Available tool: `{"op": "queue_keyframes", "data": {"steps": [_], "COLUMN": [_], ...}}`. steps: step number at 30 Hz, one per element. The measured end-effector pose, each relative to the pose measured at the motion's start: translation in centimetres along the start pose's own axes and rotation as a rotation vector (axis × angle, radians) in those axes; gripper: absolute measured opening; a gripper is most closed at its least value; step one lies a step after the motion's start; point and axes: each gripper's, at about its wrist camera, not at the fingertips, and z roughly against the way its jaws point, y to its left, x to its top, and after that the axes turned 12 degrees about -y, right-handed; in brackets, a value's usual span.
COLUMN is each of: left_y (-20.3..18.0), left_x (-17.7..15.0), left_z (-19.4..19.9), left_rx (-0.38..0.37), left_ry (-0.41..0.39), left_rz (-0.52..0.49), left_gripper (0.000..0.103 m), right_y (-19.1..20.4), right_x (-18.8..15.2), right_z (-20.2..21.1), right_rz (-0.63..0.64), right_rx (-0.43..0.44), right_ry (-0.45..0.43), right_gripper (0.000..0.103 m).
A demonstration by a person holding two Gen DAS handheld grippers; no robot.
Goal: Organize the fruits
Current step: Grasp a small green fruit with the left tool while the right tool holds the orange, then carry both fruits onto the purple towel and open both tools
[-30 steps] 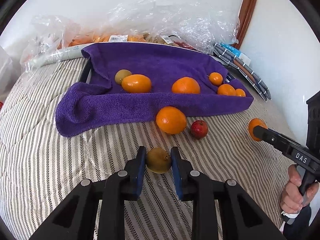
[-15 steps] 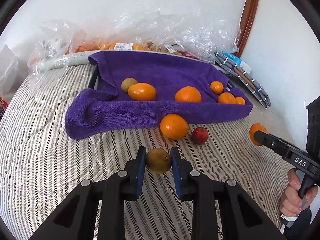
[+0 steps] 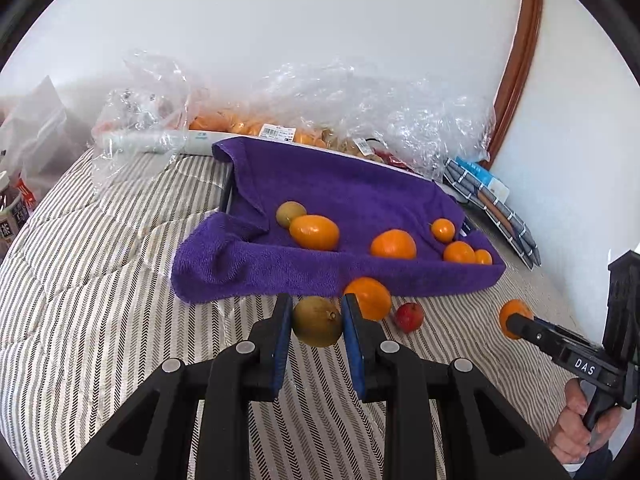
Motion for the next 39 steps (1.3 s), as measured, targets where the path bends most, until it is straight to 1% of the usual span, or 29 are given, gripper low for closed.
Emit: {"op": "queue_keyframes", "data": {"steps": [3,7,10,17,21,23,27,30,33,36,38,39], "left_y": [0.3,0.1,0.3,1.1,1.2,1.4,1.4,0.7,-0.2,-0.8,-1.5,-1.9], "left_x": [0.1,0.2,0.3,0.5,0.6,1.0,3.3,5.2,6.7,7.4,7.6,7.7], "left_z": [0.1,0.5,0.4,0.4,0.7,1.0,0.8,-0.1,-2.2,-4.5,-6.3,-7.0], "left_rx": [0.005,0.062,0.055,0.069,0.098,0.100,0.104,0.109,0.124,0.114,0.099,0.103], "left_ry": [-0.008,-0.042,-0.039,-0.040,-0.055,-0.072,-0.104,-0.121,-0.124,-0.132,-0.112,-0.115], "left_rz": [0.019,-0.009,0.008,0.044,0.039,0.045,0.047,0.032,0.026,0.058,0.059,0.058], "left_gripper": [0.024,0.024,0.024,0.024,0.024,0.024,0.024,0.024,0.024,0.024,0.024,0.024], "right_y": [0.2,0.1,0.3,0.5,0.3,0.2,0.1,-0.1,-0.3,-0.7,-1.2,-1.5], "right_x": [0.5,1.7,3.0,5.5,6.7,7.2,8.3,9.0,9.6,9.9,9.9,9.8], "right_z": [0.5,1.1,1.4,1.1,0.3,0.0,-0.5,-1.3,-2.8,-4.5,-5.7,-6.3], "right_rz": [0.014,-0.001,0.017,0.024,0.012,0.011,0.030,0.033,0.041,0.031,0.014,0.005], "right_rx": [-0.003,0.012,0.002,0.000,0.006,0.003,-0.007,-0.014,-0.022,-0.017,-0.009,-0.009], "right_ry": [-0.013,-0.041,-0.071,-0.111,-0.119,-0.115,-0.128,-0.143,-0.149,-0.142,-0.127,-0.123], "right_gripper": [0.042,0.042,0.042,0.042,0.042,0.042,0.042,0.042,0.042,0.042,0.042,0.042]}}
